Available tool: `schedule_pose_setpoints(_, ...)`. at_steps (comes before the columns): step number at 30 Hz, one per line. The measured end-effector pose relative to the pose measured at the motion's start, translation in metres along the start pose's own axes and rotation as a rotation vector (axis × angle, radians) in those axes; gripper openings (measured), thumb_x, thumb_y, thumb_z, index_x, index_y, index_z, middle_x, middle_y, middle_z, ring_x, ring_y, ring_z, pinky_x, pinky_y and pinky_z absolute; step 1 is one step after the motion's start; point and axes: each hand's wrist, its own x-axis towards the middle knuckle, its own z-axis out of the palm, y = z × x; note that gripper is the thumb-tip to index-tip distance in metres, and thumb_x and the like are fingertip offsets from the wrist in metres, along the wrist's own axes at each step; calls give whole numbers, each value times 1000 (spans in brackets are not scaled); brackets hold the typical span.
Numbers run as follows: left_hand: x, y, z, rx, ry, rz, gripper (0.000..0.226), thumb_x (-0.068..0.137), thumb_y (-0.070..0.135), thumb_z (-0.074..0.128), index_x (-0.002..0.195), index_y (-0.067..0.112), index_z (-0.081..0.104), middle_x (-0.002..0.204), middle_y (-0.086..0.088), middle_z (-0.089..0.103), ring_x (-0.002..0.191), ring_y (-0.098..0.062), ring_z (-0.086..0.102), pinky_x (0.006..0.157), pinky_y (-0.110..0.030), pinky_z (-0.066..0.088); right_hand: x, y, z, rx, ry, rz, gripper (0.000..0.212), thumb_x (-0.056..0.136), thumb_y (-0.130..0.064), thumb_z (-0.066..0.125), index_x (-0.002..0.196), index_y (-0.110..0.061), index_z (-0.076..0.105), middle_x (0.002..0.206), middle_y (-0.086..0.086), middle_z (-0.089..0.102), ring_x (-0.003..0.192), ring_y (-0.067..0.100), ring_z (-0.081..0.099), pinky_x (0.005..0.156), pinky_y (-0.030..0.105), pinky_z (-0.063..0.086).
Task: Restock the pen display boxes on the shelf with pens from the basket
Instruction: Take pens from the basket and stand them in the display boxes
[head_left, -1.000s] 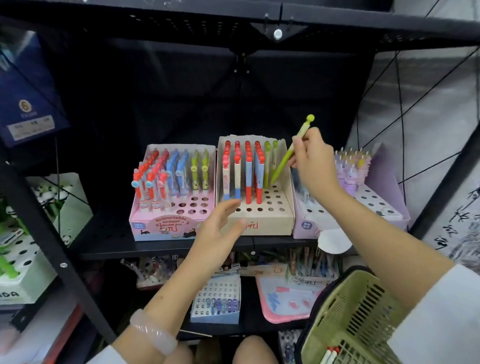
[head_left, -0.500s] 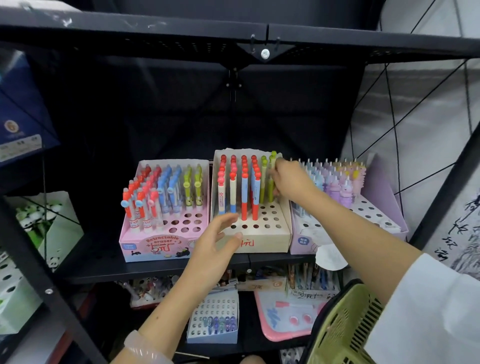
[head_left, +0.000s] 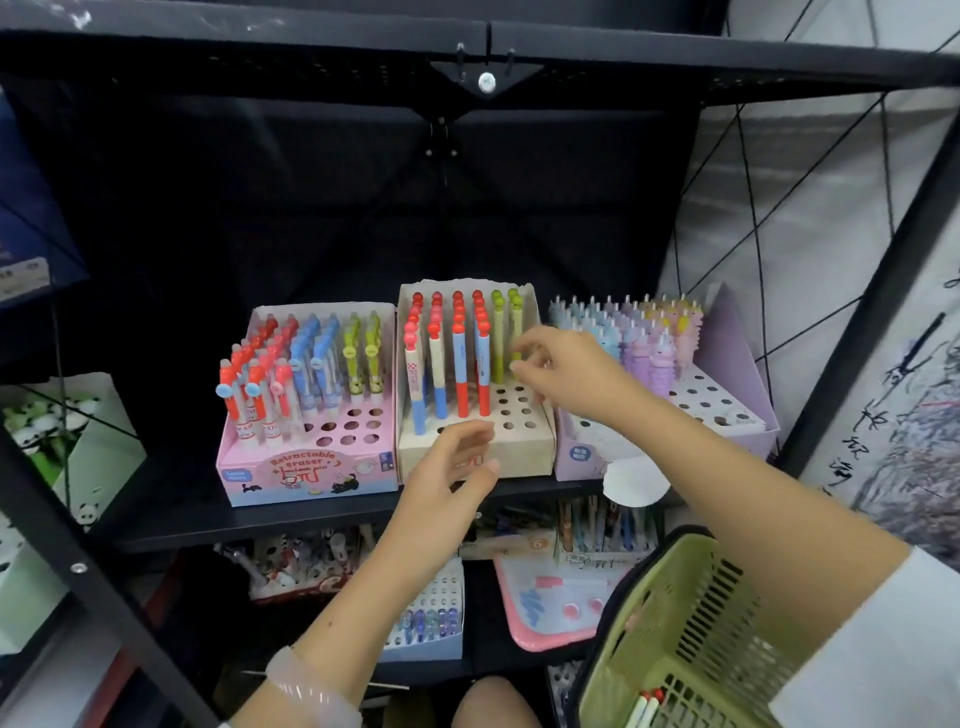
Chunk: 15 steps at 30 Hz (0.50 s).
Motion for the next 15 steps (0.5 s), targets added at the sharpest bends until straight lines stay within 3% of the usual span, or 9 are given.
schedule_pose_setpoints(3, -8, -2, 34, -31, -115, -6, 28, 93, 18, 52, 109, 41, 49, 121, 15, 56, 113, 5, 51, 91, -9, 41, -54, 22, -6, 111, 16, -71, 24, 94, -23, 51, 118, -21, 57, 89, -12, 60, 78, 1, 57, 68, 11, 46)
schedule_pose_setpoints(5, -16, -7, 62, -36, -197, -25, 29, 93, 15, 53, 108, 40, 48, 118, 13, 57, 112, 2, 53, 89, -8, 43, -90, 46, -10, 172, -35, -52, 21, 94, -23, 51, 115, -28, 55, 90, -15, 63, 77, -2, 60, 66, 9, 46)
schedule_pose_setpoints(9, -37, -30, 124, 8, -376, -114, 24, 94, 10, 51, 112, 25, 49, 112, 7, 56, 105, -3, 53, 90, -10, 41, -164, 118, -3, 184, -125, 147, 25, 95, -22, 50, 120, -25, 52, 92, -8, 69, 76, -1, 63, 67, 13, 49)
schedule_pose_setpoints(11, -47, -45, 152, 77, -488, -149, 24, 95, 12, 50, 117, 21, 51, 112, 6, 55, 101, 0, 52, 87, -7, 39, -201, 160, 11, 65, -202, 282, 28, 95, -22, 51, 122, -19, 54, 104, -1, 69, 88, 6, 64, 78, 21, 49)
schedule_pose_setpoints(13, -54, -59, 175, 193, -626, -185, 28, 97, 18, 47, 125, 17, 50, 117, 5, 52, 105, -2, 50, 86, -7, 38, -239, 201, 29, -82, -355, 426, 30, 94, -20, 52, 123, -13, 54, 117, 7, 64, 104, 19, 61, 88, 29, 45)
schedule_pose_setpoints(15, -57, -68, 194, 303, -783, -241, 31, 98, 24, 44, 129, 16, 47, 124, 2, 50, 112, -8, 48, 92, -17, 38, -278, 237, 43, -209, -546, 588, 34, 95, -24, 48, 127, -10, 51, 123, 12, 60, 111, 25, 58, 91, 31, 44)
